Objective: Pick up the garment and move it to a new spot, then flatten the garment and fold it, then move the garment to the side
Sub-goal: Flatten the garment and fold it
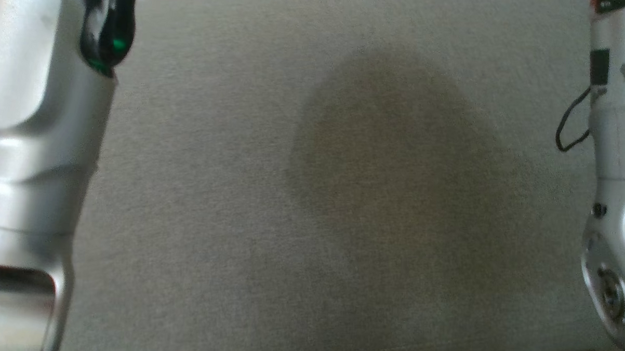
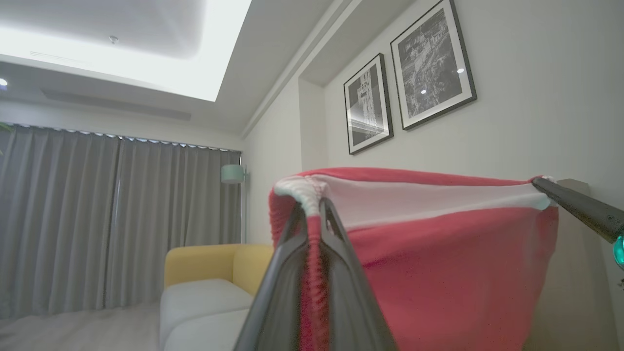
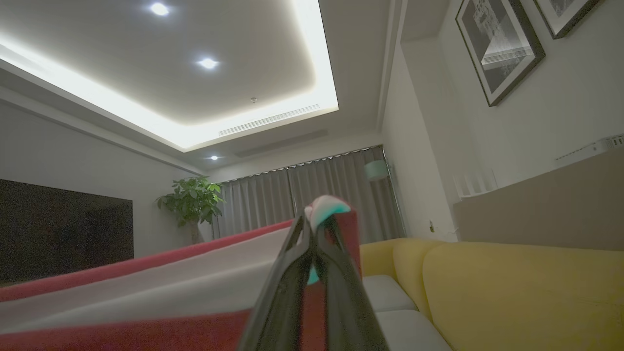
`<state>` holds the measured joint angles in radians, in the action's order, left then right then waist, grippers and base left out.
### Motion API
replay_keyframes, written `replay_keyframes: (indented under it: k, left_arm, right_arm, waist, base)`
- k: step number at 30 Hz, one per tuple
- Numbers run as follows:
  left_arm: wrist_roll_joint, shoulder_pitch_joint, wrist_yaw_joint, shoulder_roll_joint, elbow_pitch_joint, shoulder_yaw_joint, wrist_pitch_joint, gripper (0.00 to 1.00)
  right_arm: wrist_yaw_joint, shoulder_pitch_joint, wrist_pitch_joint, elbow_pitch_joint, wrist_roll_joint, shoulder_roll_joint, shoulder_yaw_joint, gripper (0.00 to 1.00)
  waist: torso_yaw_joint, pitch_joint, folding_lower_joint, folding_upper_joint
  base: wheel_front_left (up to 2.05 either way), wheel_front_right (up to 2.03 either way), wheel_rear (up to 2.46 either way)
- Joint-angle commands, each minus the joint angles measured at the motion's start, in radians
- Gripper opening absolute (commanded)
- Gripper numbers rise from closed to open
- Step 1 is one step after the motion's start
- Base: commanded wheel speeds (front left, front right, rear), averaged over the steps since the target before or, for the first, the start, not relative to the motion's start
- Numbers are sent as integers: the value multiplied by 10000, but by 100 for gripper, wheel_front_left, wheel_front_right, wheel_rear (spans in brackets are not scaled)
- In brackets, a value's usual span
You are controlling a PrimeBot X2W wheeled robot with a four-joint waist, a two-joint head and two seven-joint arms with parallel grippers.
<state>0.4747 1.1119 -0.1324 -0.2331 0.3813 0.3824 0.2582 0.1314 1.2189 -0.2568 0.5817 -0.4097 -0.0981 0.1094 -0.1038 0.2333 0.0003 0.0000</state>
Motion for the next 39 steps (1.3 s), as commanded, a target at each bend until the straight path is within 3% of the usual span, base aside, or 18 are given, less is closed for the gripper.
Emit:
replay_keyframes:
  k: [1, 6, 15, 24, 28, 32, 39]
  left_arm:
    - [165, -239, 19, -257, -276, -308, 32, 0]
    - [506, -2113, 19, -205, -322, -198, 33, 0]
    - [1090, -8052, 18, 1166, -277, -345, 35, 0]
    - [1041, -10937, 18, 1685, -950, -313, 35, 0]
    - [1152, -11356, 18, 1739, -1310, -203, 35, 0]
    - [1212, -10997, 18, 1772, -1515, -47, 35, 0]
    - [1998, -8685, 18, 1822, -1239, -44, 35, 0]
  right_arm:
    - [-7, -312, -44, -323, 47, 272, -25, 0]
    - [-7, -2165, -46, -756, -432, 356, 628, 0]
    - [-7, -8122, -48, -1327, -2040, -32, 2025, 0]
    - [-7, -10932, 91, -2412, -3181, -839, 2049, 0]
    - [-7, -11195, 272, -3111, -3362, -1030, 1491, 0]
    - [-7, -10509, 808, -3407, -3224, -1043, 1360, 0]
    - [-7, -7263, 1440, -1835, -1915, -822, 1147, 0]
  waist:
    - [-151, 111, -3, 0]
    - [-248, -71, -3, 0]
    - [-227, -1285, -3, 0]
    - [-44, -2241, -3, 0]
    - [117, -2345, -3, 0]
    - [444, -2195, -3, 0]
    - [1524, -865, -3, 0]
  base:
    - [0, 0, 0]
    - [0, 0, 0]
    - [0, 0, 0]
    - [0, 0, 0]
    - [0, 0, 0]
    - [0, 0, 0]
    - [0, 0, 0]
